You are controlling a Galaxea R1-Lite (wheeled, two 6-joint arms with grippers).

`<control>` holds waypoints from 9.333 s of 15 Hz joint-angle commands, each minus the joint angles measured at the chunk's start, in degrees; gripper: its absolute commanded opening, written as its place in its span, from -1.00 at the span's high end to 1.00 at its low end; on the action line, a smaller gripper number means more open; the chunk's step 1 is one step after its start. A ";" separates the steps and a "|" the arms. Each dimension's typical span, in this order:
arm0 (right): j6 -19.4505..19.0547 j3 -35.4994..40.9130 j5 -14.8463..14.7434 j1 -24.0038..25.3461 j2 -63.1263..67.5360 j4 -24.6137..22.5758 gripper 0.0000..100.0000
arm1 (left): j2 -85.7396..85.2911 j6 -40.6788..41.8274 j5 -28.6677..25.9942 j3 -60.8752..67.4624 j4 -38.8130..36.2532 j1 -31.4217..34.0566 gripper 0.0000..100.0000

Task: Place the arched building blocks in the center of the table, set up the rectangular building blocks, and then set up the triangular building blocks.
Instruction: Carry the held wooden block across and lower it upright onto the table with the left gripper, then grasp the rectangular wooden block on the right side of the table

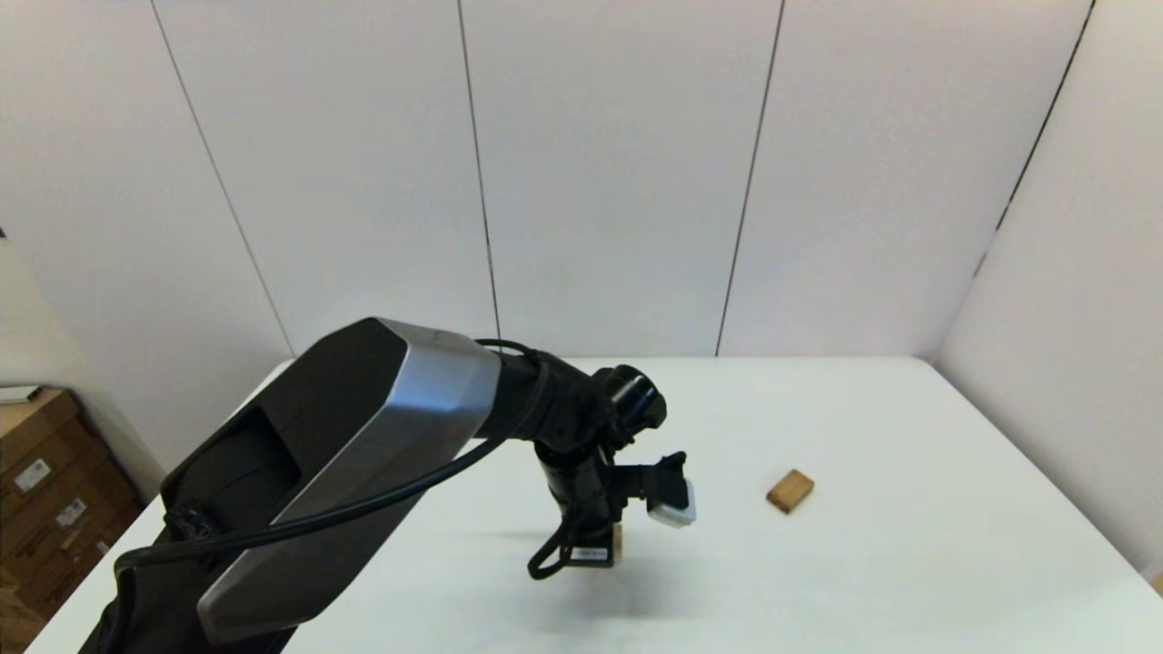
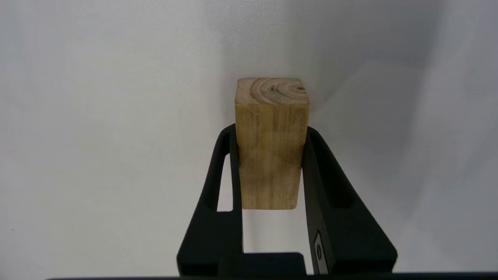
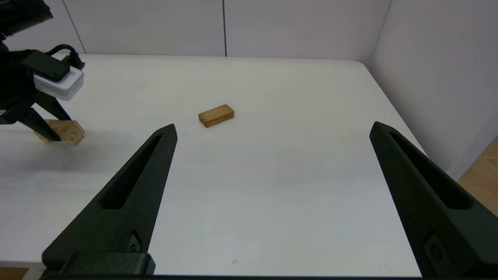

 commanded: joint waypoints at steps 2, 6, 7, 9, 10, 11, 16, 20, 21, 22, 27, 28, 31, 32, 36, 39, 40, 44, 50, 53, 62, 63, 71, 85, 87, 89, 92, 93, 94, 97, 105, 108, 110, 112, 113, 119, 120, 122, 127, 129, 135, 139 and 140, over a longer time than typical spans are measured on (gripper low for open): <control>-0.04 0.00 0.02 0.01 -0.02 -0.01 -1.00 | 0.13 0.29 -0.02 -0.48 0.61 0.00 1.00; -0.04 0.00 0.02 0.01 -0.02 -0.01 -1.00 | 0.40 0.29 -0.02 -1.71 2.28 0.00 1.00; -0.04 0.00 0.02 0.01 -0.02 -0.01 -1.00 | 0.31 0.29 -0.02 -1.80 2.54 -0.09 1.00; -0.04 0.00 0.02 0.01 -0.02 -0.01 -1.00 | 0.40 0.29 0.07 -1.98 2.63 -0.09 -1.00; -0.04 0.00 0.02 0.01 -0.02 -0.01 -1.00 | 0.40 0.29 -0.02 -1.98 2.63 -0.09 -1.00; -0.04 0.09 0.02 0.01 -0.02 -0.01 -1.00 | 0.40 0.29 0.07 -1.98 2.63 0.00 -1.00; -0.04 0.09 0.02 0.01 -0.02 -0.01 -1.00 | -0.66 -0.24 -0.02 -2.06 2.54 0.43 -1.00; -0.04 0.00 -0.07 0.01 -0.02 -0.01 -1.00 | -1.71 -0.94 0.07 -1.80 2.72 1.31 -1.00; -0.04 0.00 0.02 0.01 -0.02 -0.01 -1.00 | -1.71 -0.94 0.07 -1.71 2.72 1.40 -1.00; -0.04 0.09 0.02 0.01 -0.02 -0.01 -1.00 | -1.63 -0.94 0.15 -1.71 2.72 1.49 -1.00; -0.04 0.09 0.02 0.01 -0.02 -0.01 -1.00 | -1.19 -0.77 1.03 -1.62 3.51 2.37 -1.00; -0.04 0.00 0.02 0.01 -0.02 -0.01 -1.00 | -1.10 -0.77 1.03 -1.62 3.51 2.63 -1.00; -0.04 0.00 0.02 0.01 -0.02 -0.01 -1.00 | -1.19 -0.59 1.03 -1.62 3.51 2.90 -1.00; -0.04 0.00 0.02 0.01 -0.02 -0.01 -1.00 | -1.19 -0.59 1.03 -1.71 3.42 2.90 -1.00; -0.04 0.00 0.02 0.01 -0.02 -0.01 -1.00 | -1.10 -0.15 1.21 -1.98 3.33 2.90 -1.00; -0.04 0.00 0.02 0.01 -0.02 -0.01 -1.00 | -0.83 0.11 1.30 -1.98 2.98 2.90 -1.00; -0.04 0.09 0.02 0.01 -0.02 -0.01 -1.00 | -0.83 0.11 1.30 -1.98 2.98 2.90 -1.00; -0.04 0.00 0.02 0.01 -0.02 -0.01 -1.00 | -0.66 0.47 1.38 -2.15 2.81 2.90 -1.00; -0.04 0.00 0.02 0.01 -0.02 -0.01 -1.00 | -0.66 2.66 1.38 -2.59 2.81 2.90 -1.00; -0.04 0.00 0.02 0.01 -0.02 -0.01 -1.00 | -0.66 3.98 1.38 -2.68 2.81 2.90 -1.00; -0.04 0.00 0.02 0.01 -0.02 -0.01 -1.00 | -0.57 6.44 1.38 -3.29 2.81 2.90 -1.00; -0.04 0.00 0.02 0.01 -0.02 -0.01 -1.00 | -0.48 6.44 1.38 -3.29 2.81 2.90 -1.00; -0.04 0.00 0.02 0.01 -0.02 -0.01 -1.00 | -14.19 3.01 1.30 3.30 3.42 2.81 -1.00; -0.04 0.09 0.02 0.01 -0.02 -0.01 -1.00 | -80.90 -12.02 24.32 32.65 3.42 31.72 -1.00; -0.04 0.00 0.02 0.01 -0.02 -0.01 -1.00 | -88.64 -12.54 24.24 38.45 3.25 41.57 -1.00; -0.04 0.09 0.02 0.01 -0.02 -0.01 -1.00 | -97.16 -19.40 24.59 43.64 3.51 44.20 -1.00; -0.04 0.00 0.02 0.01 -0.02 -0.01 -1.00 | -105.69 -21.07 24.59 47.59 3.51 44.29 -1.00; -0.04 0.00 0.02 0.01 -0.02 -0.01 -1.00 | -108.76 -21.16 24.50 49.26 3.42 45.00 -1.00; -0.04 0.00 0.02 0.01 -0.02 -0.01 -1.00 | -111.66 -21.16 24.59 50.32 3.51 45.70 -1.00; -0.04 0.09 0.02 0.01 -0.02 -0.01 -1.00 | -119.49 -20.98 24.76 53.75 4.13 46.14 -1.00; -0.04 0.00 -0.07 0.01 -0.02 -0.01 -1.00 | -128.54 -23.35 25.03 59.11 5.53 45.00 -1.00; -0.04 0.00 0.02 0.01 -0.02 -0.01 -1.00 | -131.44 -23.70 25.11 64.38 4.48 44.82 -1.00; -0.04 0.09 0.02 0.01 -0.02 -0.01 -1.00 | -134.96 -24.06 24.76 69.48 0.52 44.03 -1.00; -0.04 0.00 0.02 0.01 -0.02 -0.01 -1.00 | -137.77 -24.67 23.27 79.32 -11.96 43.68 -1.00; -0.04 0.00 0.02 0.01 -0.02 -0.01 -1.00 | -138.91 -24.76 21.34 83.80 -18.46 43.59 -1.00; -0.04 0.00 0.02 0.01 -0.02 -0.01 -1.00 | -141.81 -29.95 15.45 95.67 -30.50 43.50 -1.00; -0.04 0.00 0.02 0.01 -0.02 -0.01 -1.00 | -141.90 -33.11 12.19 96.64 -30.50 43.50 -1.00; -0.04 0.09 0.02 0.01 -0.02 -0.01 -1.00 | -141.90 -36.71 9.38 97.78 -30.59 43.50 -1.00; -0.04 0.09 0.02 0.01 -0.02 -0.01 -1.00 | -141.90 -40.32 5.43 99.71 -30.68 43.50 -1.00; -0.04 0.09 0.02 0.01 -0.02 -0.01 -1.00 | -141.81 -42.16 3.76 100.50 -32.26 43.50 -1.00; -0.04 0.00 0.02 0.01 -0.02 -0.01 -1.00 | -141.90 -46.03 0.07 104.11 -37.01 43.50 -1.00; -0.04 0.00 0.02 0.01 -0.02 -0.01 -1.00 | -141.90 -47.87 0.59 104.11 -37.10 43.50 -1.00; -0.04 0.00 0.02 0.01 -0.02 -0.01 -1.00 | -141.90 -47.87 0.59 104.11 -37.10 43.50 -1.00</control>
